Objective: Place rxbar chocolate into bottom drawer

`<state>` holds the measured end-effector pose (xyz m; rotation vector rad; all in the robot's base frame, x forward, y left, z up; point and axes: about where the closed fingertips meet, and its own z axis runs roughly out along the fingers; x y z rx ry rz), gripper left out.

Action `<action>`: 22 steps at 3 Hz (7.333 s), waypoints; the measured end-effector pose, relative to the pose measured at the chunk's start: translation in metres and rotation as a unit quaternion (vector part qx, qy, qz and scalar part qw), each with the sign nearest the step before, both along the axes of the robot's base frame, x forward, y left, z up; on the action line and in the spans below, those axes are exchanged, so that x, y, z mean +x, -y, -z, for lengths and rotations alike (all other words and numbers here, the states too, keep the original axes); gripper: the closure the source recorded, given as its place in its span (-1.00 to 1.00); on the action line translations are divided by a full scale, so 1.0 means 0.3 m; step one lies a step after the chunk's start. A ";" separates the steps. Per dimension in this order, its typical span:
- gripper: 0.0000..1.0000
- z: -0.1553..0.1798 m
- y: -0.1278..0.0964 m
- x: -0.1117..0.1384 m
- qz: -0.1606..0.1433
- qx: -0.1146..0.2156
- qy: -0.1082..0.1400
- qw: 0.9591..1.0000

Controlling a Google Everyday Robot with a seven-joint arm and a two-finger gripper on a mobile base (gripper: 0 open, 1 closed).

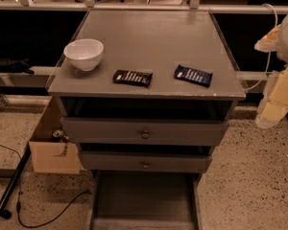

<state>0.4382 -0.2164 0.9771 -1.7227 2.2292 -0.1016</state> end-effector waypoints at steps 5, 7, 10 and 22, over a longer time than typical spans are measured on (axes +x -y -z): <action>-1.00 -0.050 -0.169 0.417 -0.038 0.101 0.058 0.992; -1.00 -0.049 -0.171 0.440 -0.013 0.119 0.078 0.990; -1.00 0.051 -0.225 0.545 0.149 0.230 0.135 0.952; -1.00 0.421 -0.692 0.757 0.006 0.155 0.011 0.988</action>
Offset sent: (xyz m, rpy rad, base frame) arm 0.0330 0.0130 0.0041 0.0706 -0.0187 0.0627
